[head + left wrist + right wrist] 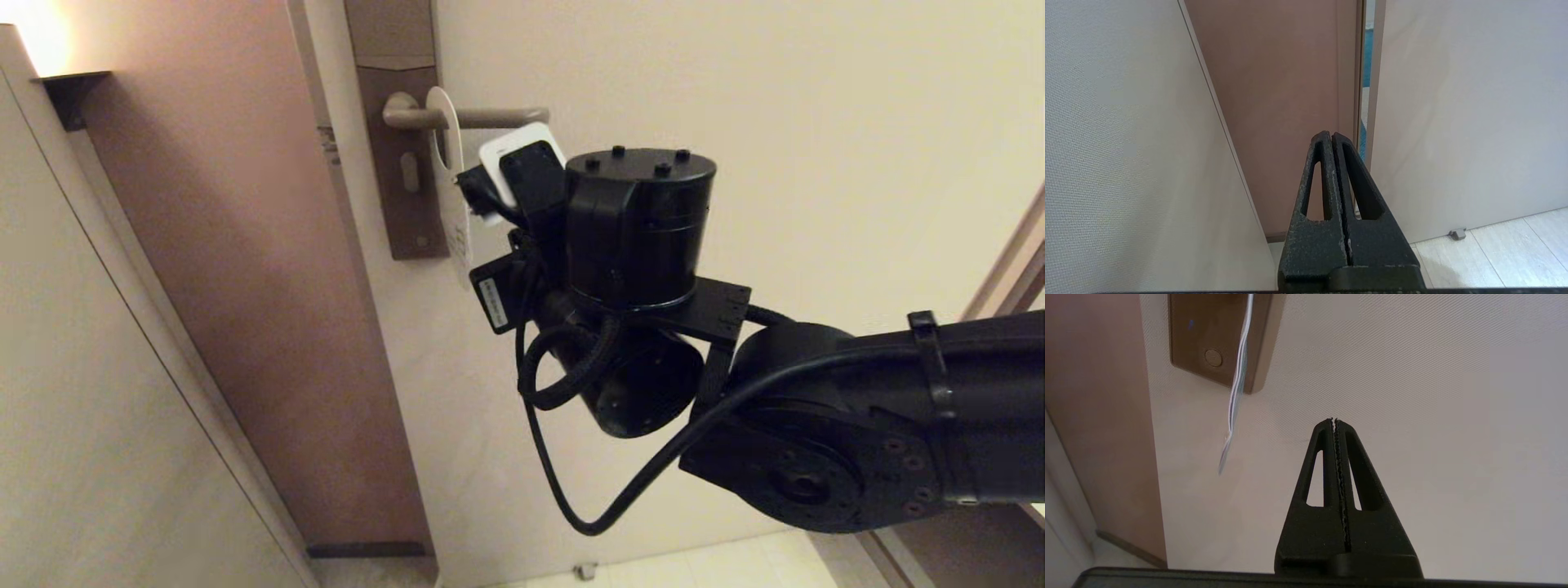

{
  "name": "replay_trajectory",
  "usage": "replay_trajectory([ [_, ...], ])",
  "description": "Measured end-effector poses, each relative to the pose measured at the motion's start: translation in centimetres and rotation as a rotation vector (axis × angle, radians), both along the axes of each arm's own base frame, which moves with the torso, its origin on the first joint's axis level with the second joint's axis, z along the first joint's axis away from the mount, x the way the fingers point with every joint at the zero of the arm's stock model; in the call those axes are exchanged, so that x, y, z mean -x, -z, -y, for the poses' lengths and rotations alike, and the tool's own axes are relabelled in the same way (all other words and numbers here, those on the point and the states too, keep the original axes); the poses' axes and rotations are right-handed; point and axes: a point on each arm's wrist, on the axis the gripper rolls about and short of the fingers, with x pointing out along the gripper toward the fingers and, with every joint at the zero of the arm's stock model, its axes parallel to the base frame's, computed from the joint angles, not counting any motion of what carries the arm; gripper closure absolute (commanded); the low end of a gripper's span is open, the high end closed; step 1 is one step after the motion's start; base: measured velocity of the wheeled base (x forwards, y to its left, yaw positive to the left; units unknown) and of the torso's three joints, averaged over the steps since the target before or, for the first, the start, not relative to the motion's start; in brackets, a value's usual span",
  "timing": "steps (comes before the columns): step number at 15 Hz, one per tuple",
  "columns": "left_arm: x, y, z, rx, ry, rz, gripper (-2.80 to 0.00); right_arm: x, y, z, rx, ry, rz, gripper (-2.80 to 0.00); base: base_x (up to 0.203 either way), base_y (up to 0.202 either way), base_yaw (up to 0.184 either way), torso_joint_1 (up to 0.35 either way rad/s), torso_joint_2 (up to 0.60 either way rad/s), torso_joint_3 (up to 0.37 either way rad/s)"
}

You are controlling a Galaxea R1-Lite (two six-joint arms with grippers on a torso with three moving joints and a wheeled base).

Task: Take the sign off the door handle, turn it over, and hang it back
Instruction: Hang the sign back with the other side facing out

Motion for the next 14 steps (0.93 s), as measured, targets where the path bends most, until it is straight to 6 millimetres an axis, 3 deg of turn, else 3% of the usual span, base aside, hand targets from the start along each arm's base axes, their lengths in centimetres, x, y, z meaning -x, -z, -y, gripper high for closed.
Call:
replay_trajectory([
  [4, 0.0, 0.0, 0.0, 0.000, 0.000, 0.000, 0.00, -1.3, 1.1, -1.1, -0.027, 0.010, 0.023, 0.00, 0.000, 0.000, 0.000, 0.000, 0.00, 0.000],
  [14, 0.0, 0.0, 0.0, 0.000, 0.000, 0.000, 0.00, -2.9, 1.4, -4.3, -0.108, -0.064, 0.111, 0.00, 0.000, 0.000, 0.000, 0.000, 0.00, 0.000],
])
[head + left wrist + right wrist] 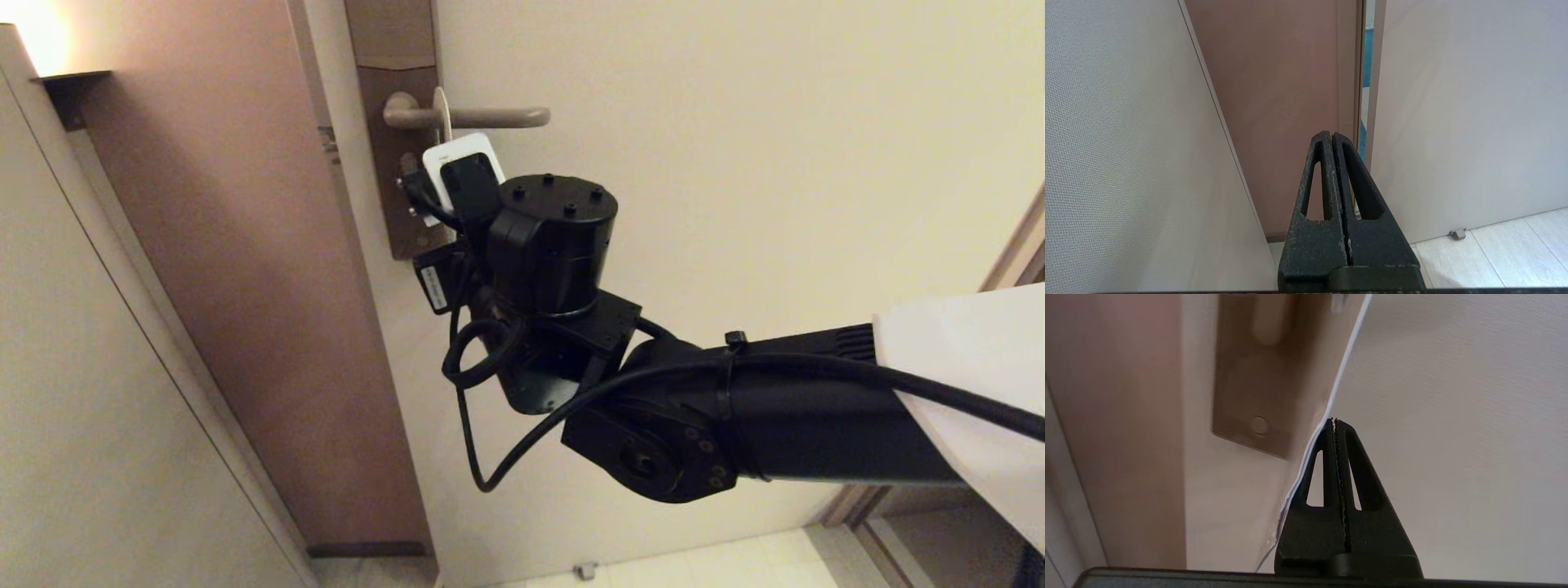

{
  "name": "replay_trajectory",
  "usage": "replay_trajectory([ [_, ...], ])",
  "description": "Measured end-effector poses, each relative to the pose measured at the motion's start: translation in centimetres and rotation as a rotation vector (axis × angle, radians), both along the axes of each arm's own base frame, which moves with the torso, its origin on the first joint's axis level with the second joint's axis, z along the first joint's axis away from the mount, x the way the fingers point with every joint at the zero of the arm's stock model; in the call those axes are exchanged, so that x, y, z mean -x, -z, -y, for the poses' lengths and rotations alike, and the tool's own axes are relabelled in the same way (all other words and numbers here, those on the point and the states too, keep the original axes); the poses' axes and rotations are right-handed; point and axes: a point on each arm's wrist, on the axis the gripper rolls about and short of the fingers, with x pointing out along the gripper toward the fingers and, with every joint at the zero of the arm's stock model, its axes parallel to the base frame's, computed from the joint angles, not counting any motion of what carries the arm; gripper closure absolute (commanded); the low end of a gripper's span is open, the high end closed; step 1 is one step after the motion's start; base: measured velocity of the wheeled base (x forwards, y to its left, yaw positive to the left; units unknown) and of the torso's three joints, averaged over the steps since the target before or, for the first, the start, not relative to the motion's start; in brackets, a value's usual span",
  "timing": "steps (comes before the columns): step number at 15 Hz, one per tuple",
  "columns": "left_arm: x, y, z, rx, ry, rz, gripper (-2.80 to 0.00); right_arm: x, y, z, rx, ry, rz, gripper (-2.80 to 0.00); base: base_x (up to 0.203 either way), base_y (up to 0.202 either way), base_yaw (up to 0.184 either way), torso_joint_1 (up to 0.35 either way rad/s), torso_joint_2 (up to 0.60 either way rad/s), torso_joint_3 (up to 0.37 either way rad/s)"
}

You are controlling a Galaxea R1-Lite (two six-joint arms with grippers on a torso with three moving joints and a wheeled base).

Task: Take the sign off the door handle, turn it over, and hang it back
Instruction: Hang the sign back with the other side facing out

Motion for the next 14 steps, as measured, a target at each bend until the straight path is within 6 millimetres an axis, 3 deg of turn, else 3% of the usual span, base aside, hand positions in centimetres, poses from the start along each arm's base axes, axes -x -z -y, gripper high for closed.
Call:
replay_trajectory([
  [5, 0.0, 0.0, 0.0, 0.000, 0.000, 0.000, 0.00, 0.0, 0.9, -0.8, 0.004, -0.012, -0.001, 0.00, 0.000, 0.000, 0.000, 0.000, 0.00, 0.000],
  [10, 0.0, 0.0, 0.0, 0.000, 0.000, 0.000, 0.00, 0.1, -0.5, -2.7, -0.047, -0.043, 0.058, 0.00, 0.000, 0.000, 0.000, 0.000, 0.00, 0.000],
  [14, 0.0, 0.0, 0.0, 0.000, 0.000, 0.000, 0.00, 0.7, 0.0, -4.0, -0.016, -0.085, 0.077, 0.00, 0.000, 0.000, 0.000, 0.000, 0.00, 0.000],
])
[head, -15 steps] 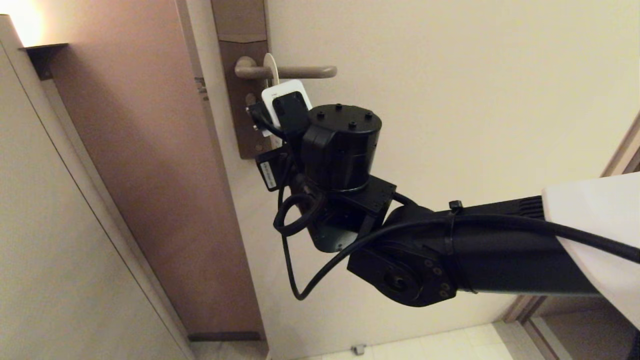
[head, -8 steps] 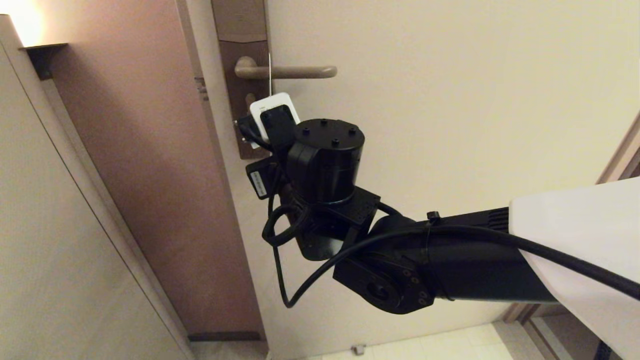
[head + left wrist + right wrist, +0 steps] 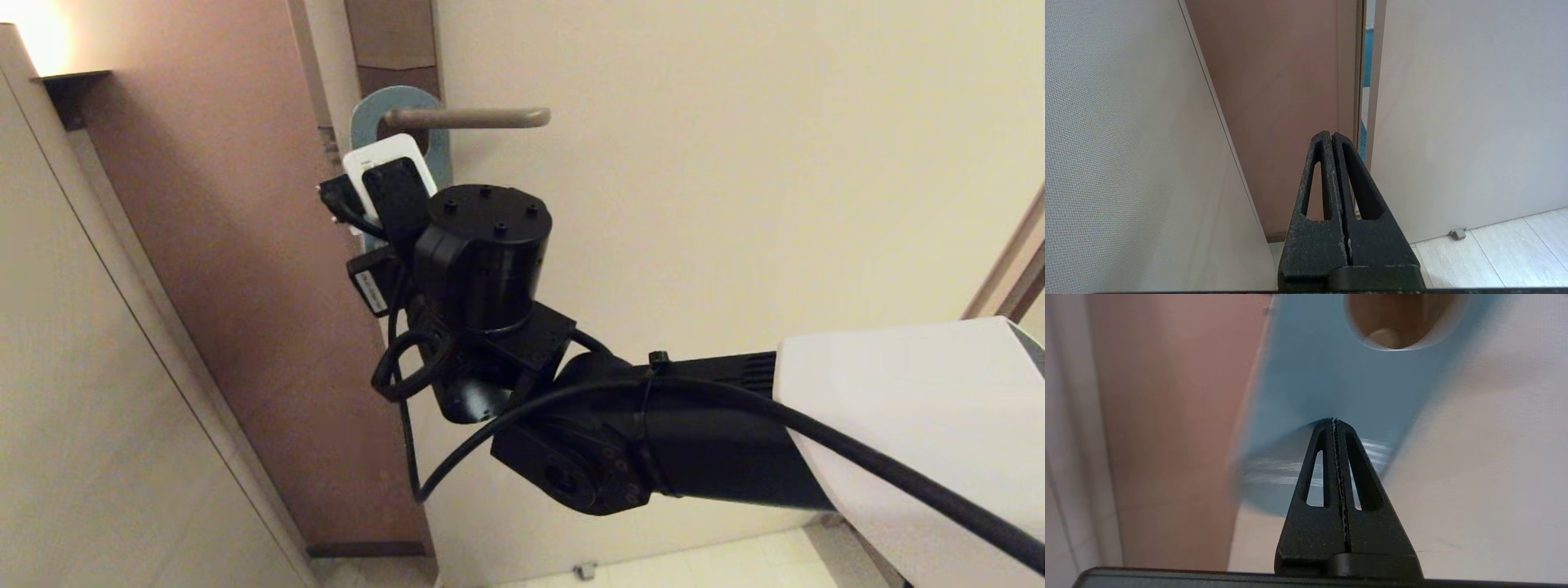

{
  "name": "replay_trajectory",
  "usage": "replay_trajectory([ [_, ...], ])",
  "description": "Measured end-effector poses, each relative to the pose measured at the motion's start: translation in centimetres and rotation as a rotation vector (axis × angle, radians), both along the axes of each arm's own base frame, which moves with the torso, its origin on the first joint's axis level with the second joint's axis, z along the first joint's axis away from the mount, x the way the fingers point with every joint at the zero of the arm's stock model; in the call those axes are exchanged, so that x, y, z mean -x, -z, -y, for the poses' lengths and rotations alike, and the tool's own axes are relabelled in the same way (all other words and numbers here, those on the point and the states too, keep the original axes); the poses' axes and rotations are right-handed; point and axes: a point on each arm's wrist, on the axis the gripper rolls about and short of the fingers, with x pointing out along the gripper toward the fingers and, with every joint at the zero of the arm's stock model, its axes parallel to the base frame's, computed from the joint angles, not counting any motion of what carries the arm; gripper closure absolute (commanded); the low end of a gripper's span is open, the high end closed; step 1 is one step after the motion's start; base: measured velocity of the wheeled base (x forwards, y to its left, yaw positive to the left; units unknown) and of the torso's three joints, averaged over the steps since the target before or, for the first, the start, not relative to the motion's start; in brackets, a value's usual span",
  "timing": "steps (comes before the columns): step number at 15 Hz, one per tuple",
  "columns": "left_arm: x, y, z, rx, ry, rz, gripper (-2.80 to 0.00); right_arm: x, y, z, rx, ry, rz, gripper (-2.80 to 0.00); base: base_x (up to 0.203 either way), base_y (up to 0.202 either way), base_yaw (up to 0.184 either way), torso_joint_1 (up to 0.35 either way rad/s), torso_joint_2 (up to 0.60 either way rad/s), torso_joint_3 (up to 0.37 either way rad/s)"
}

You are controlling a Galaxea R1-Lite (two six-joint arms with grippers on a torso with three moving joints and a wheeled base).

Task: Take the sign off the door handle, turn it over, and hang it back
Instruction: Hang the sign back with the other side facing out

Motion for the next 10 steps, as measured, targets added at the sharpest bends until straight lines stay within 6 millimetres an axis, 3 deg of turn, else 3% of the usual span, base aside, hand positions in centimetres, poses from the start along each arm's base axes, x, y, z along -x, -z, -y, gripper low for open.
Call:
replay_trajectory([
  [6, 0.0, 0.0, 0.0, 0.000, 0.000, 0.000, 0.00, -0.1, -0.5, -1.4, -0.042, -0.033, 0.040, 0.00, 0.000, 0.000, 0.000, 0.000, 0.00, 0.000],
  [10, 0.0, 0.0, 0.0, 0.000, 0.000, 0.000, 0.00, -0.7, 0.2, -2.3, -0.030, -0.025, 0.060, 0.00, 0.000, 0.000, 0.000, 0.000, 0.00, 0.000],
])
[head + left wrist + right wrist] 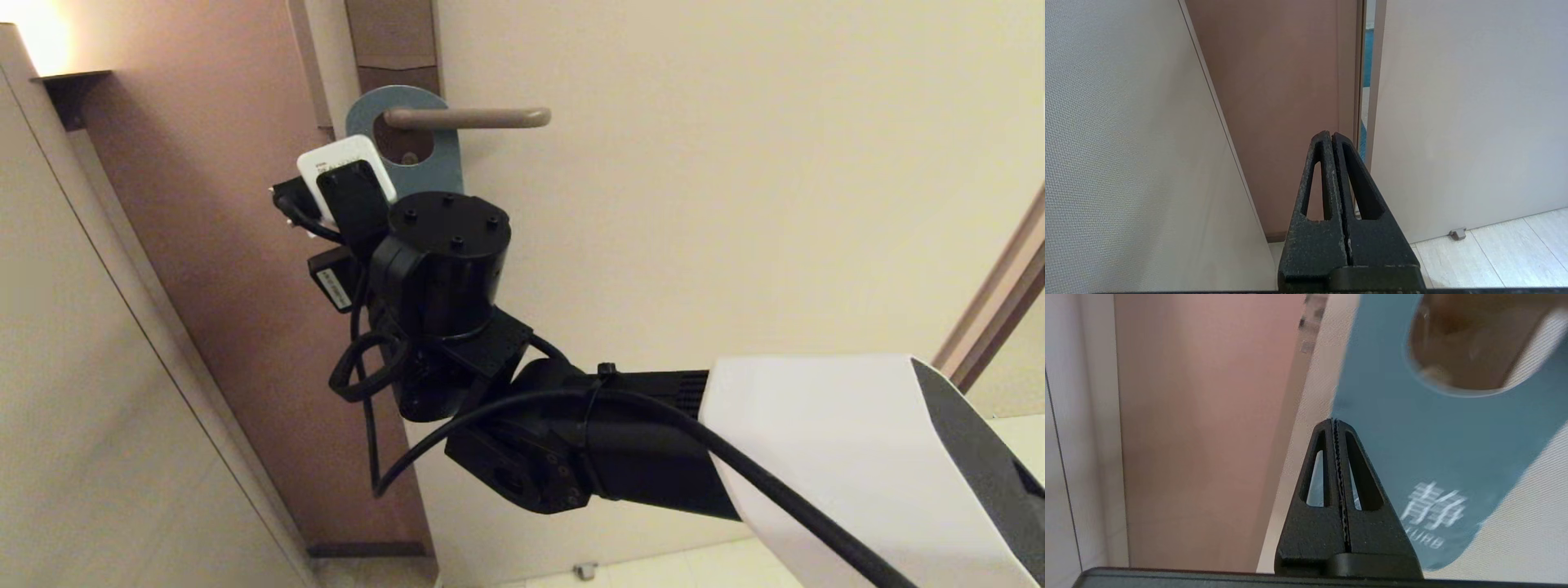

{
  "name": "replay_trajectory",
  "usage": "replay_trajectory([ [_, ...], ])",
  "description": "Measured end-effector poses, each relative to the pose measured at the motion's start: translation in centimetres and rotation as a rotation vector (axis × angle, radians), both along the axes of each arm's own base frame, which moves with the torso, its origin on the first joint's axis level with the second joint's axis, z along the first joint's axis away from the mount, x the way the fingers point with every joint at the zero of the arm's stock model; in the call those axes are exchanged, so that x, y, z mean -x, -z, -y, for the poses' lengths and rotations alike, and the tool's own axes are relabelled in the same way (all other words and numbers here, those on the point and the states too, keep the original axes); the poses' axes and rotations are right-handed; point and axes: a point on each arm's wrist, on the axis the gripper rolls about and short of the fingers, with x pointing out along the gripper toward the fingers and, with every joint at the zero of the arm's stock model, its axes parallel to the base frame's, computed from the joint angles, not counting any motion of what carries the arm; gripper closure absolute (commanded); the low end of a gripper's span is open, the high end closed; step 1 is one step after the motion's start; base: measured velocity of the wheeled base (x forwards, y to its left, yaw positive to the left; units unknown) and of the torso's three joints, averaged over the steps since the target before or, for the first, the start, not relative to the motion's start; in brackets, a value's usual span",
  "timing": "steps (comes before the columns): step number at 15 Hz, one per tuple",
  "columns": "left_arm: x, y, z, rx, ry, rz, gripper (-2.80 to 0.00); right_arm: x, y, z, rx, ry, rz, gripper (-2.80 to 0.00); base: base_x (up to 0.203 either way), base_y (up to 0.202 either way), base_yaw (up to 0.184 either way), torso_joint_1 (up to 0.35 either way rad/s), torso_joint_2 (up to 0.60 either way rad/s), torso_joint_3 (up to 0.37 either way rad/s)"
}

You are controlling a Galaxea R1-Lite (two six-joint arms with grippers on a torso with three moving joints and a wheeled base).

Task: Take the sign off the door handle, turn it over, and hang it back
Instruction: Hang the sign back with the other side facing out

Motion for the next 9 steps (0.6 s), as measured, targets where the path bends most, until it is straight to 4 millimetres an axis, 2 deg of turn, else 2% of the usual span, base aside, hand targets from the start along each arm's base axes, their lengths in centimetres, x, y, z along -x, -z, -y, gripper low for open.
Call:
replay_trajectory([
  [4, 0.0, 0.0, 0.0, 0.000, 0.000, 0.000, 0.00, -1.0, 1.2, -0.1, 0.006, 0.017, -0.002, 0.00, 0.000, 0.000, 0.000, 0.000, 0.00, 0.000],
  [9, 0.0, 0.0, 0.0, 0.000, 0.000, 0.000, 0.00, -1.9, 1.5, 0.3, 0.012, 0.037, -0.006, 0.00, 0.000, 0.000, 0.000, 0.000, 0.00, 0.000],
])
